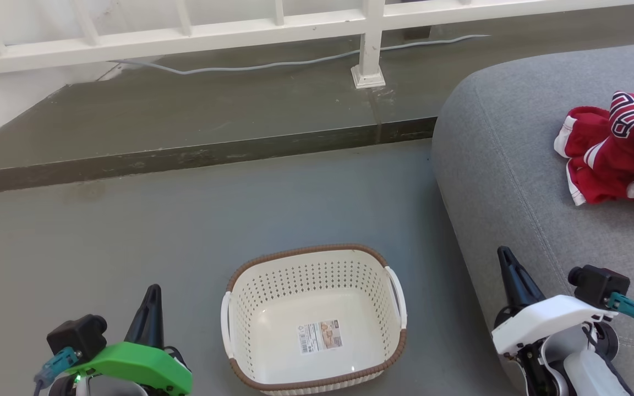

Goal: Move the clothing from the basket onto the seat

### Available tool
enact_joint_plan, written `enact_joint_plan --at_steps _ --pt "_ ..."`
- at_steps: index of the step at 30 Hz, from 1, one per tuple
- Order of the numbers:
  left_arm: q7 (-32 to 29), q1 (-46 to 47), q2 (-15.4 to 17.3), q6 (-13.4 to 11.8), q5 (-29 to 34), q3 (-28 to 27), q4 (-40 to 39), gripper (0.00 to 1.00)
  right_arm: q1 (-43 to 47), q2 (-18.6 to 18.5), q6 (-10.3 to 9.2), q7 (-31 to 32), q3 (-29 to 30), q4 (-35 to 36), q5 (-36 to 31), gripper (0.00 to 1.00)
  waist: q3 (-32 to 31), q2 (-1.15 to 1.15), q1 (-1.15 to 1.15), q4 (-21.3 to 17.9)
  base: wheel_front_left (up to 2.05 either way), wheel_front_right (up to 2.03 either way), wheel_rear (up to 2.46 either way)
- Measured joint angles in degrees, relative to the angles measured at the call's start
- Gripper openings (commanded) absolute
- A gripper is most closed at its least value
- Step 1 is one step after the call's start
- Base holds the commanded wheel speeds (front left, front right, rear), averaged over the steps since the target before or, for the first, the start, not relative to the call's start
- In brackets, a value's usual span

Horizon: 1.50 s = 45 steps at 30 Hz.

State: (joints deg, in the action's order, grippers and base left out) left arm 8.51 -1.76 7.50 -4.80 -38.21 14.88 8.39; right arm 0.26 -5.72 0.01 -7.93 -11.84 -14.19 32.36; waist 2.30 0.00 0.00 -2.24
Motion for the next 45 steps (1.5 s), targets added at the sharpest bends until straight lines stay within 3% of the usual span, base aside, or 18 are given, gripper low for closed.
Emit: enact_joint_plan --at_steps 45 --pt "-6.2 1.2 -1.1 5.9 -32.7 -8.0 2.9 0.00 -1.1 0.5 3.60 7.0 9.5 -0.5 35.0 0.00 -1.2 0.00 0.00 1.3 0.00 0.00 0.00"
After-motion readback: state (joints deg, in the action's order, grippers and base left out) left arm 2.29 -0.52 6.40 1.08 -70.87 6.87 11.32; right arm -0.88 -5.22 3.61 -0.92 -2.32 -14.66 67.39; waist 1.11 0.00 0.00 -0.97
